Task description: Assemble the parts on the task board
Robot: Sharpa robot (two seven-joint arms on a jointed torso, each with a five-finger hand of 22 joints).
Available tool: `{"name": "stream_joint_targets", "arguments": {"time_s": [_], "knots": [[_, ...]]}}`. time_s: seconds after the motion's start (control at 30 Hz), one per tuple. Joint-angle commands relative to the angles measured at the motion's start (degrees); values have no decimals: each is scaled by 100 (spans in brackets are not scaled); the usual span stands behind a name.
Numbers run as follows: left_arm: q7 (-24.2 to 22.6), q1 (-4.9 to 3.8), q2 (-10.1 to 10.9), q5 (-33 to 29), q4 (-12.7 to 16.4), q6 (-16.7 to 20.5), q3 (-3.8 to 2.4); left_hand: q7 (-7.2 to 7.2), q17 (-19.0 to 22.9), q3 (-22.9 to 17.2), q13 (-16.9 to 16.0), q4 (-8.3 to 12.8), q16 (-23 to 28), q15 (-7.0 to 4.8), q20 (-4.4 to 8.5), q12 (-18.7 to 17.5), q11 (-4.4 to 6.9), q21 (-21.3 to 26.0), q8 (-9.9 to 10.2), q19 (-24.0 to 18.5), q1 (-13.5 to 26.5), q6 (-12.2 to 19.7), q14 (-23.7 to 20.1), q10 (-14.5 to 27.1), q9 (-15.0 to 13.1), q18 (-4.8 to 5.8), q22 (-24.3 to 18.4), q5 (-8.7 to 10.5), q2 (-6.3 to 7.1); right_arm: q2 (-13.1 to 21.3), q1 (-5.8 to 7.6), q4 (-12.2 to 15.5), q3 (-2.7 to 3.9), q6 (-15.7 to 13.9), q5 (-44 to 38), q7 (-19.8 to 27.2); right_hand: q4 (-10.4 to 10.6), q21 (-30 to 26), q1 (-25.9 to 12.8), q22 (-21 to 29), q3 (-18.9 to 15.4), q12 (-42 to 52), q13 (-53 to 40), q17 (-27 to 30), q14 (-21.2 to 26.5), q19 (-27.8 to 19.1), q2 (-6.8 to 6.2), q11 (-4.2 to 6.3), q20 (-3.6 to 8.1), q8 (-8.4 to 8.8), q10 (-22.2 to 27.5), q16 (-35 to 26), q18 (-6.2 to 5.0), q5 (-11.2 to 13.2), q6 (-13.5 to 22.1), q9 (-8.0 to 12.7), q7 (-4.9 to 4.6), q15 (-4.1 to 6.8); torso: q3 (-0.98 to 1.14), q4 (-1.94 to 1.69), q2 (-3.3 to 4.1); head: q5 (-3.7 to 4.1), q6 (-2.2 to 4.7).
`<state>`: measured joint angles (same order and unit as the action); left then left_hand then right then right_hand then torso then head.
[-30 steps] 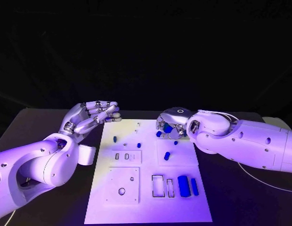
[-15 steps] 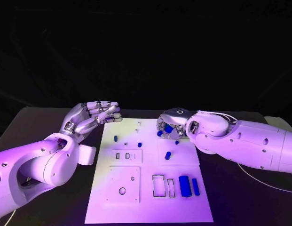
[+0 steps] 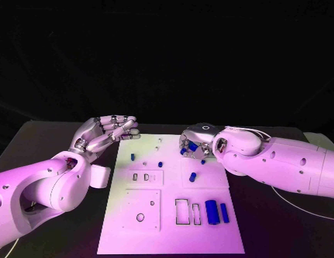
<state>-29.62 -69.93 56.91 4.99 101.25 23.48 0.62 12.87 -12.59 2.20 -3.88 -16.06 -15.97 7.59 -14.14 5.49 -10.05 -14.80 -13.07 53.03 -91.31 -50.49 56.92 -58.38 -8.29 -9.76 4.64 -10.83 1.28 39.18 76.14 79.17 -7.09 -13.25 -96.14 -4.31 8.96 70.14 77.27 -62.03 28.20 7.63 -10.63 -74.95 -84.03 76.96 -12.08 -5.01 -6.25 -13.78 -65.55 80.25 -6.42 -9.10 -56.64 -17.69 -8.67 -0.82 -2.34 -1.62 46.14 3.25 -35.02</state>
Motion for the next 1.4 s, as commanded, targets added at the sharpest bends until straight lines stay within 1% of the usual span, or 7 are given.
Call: {"name": "stream_joint_targets", "arguments": {"time_s": [0.03,0.27,0.33,0.43,0.87,1.1,1.4], "knots": [[11,-8,-7,-15,15,-130,-5,65,-8,-7,6,-23,13,23,-7,-26,-38,2,27,21,-13,19,-23,18,7,-79,-6,-35,-6,-6,-4,2,-1,-78,-12,-15,13,75,4,-88,64,32,-8,-49,-316,51,107,9,-3,-53,-72,39,118,-36,-58,-23,13,41,-3,2,9,18,3],[38,-8,-10,-16,6,-104,-5,88,-24,-15,10,-13,32,39,-12,-70,-59,15,57,14,-38,57,-55,55,21,-78,-18,-30,-8,-11,-5,40,-1,-266,-12,-126,-54,230,119,-299,192,78,-16,-146,-333,101,286,79,38,-183,-234,132,143,-19,-188,-146,90,100,-4,-3,19,-6,3],[43,-8,-11,-16,4,-101,-5,91,-26,-16,11,-12,34,41,-13,-76,-62,16,61,14,-39,63,-58,61,22,-78,-19,-30,-9,-8,-6,51,-1,-324,-39,-167,-124,280,184,-371,281,77,-11,-166,-337,108,345,102,59,-243,-282,159,150,255,-212,-220,112,120,-7,-8,22,-6,4],[50,-8,-12,-17,-3,-102,-5,96,-29,-16,11,-12,37,44,-14,-82,-66,17,66,14,-42,69,-62,68,25,-78,-21,-29,-10,-4,-6,68,-1,-413,-82,-216,-169,315,212,-423,340,70,-7,-182,-339,117,363,108,64,-276,-300,176,158,285,-221,-264,121,126,-9,-6,24,-5,9],[81,-8,-16,-29,-16,-132,-5,103,-35,-19,11,-10,42,48,-16,-94,-72,20,74,13,-48,80,-70,78,28,-78,-24,-30,-12,8,9,284,10,-904,-212,-357,-266,409,177,-566,485,-100,82,-180,-335,139,298,39,32,-278,-152,198,180,213,-121,-358,53,71,-10,-3,31,-32,83],[87,-8,-35,-31,-23,-148,-5,103,-35,-19,11,-10,42,48,-16,-94,-72,20,74,13,-48,80,-70,78,28,-78,-24,-30,-12,-236,33,85,18,-1248,-273,-446,-299,473,172,-658,522,-106,92,-223,-345,175,290,41,24,-297,-196,231,193,170,-136,-390,51,70,-9,-29,51,-32,96],[92,-8,-68,-32,-43,-162,-6,105,-38,-21,10,-9,45,51,-17,-99,-73,23,77,11,-52,83,-75,81,30,-77,-26,-30,-14,-508,41,-166,27,-1441,-308,-470,-306,519,152,-722,532,-104,95,-250,-352,204,284,43,22,-307,-229,253,204,166,-143,-408,52,71,-17,-38,58,2,94]]}}
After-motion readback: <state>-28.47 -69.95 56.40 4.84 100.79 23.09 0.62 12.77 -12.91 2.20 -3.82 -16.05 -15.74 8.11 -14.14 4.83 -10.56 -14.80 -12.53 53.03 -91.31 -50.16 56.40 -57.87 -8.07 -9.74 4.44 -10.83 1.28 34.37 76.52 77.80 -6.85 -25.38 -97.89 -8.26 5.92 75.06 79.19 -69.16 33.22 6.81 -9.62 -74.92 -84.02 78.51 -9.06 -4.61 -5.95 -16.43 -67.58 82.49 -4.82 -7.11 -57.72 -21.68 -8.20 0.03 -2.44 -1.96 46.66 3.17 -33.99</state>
